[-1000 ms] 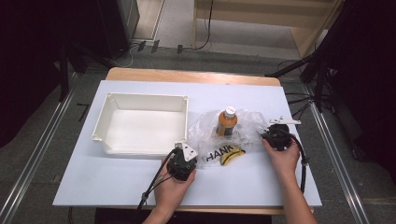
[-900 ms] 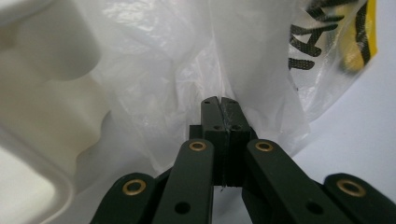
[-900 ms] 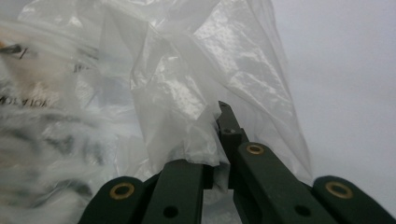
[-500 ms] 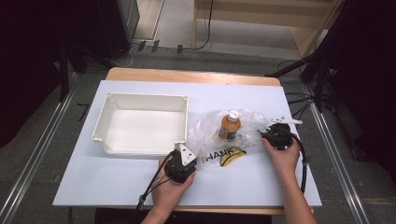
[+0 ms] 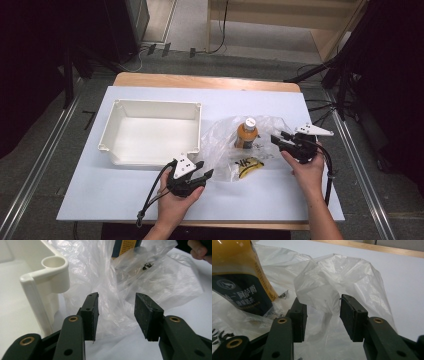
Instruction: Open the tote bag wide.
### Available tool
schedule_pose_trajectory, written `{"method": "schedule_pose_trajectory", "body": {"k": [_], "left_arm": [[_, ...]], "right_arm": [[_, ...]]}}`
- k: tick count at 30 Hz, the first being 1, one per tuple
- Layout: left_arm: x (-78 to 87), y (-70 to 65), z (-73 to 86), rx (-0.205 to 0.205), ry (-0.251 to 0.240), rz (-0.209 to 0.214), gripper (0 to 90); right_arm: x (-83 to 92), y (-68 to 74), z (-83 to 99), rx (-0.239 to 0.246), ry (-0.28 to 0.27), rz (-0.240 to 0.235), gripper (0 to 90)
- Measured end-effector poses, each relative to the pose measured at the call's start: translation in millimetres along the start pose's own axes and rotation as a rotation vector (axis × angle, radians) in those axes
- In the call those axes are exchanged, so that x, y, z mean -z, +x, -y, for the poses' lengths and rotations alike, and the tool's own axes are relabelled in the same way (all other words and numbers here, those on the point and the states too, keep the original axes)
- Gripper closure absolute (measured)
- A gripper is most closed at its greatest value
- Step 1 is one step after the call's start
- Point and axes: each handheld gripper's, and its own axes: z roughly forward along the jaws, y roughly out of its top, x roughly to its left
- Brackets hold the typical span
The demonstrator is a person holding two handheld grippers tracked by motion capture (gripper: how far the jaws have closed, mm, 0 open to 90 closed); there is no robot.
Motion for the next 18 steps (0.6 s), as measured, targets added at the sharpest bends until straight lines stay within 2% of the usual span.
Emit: {"method": "schedule_pose_trajectory", "body": {"k": [2,4,5,7,10,14,18], "left_arm": [[3.4,1.0,0.3,-0.002,-0.014,0.004,52.8],[7.7,2.3,0.5,-0.014,-0.024,0.000,49.9],[11.1,3.6,0.8,-0.016,-0.038,0.005,49.0],[16.2,7.1,0.8,-0.014,-0.056,0.019,45.9],[24.5,12.6,0.3,-0.011,-0.084,0.015,41.6],[34.7,20.9,-0.2,-0.004,-0.105,0.007,33.4],[44.6,30.7,4.1,0.009,-0.114,0.018,25.6]], "right_arm": [[3.1,1.8,-2.9,0.018,-0.014,0.003,58.4],[5.5,2.5,-7.1,0.032,0.032,0.029,58.8],[6.8,2.4,-9.0,0.031,0.043,0.024,58.7],[10.5,1.2,-12.4,0.017,0.043,-0.018,53.2],[14.5,0.9,-17.1,0.027,0.034,-0.046,48.8],[15.0,3.0,-24.6,0.058,0.044,-0.049,43.5],[13.7,5.4,-32.3,0.074,0.055,-0.074,40.8]]}}
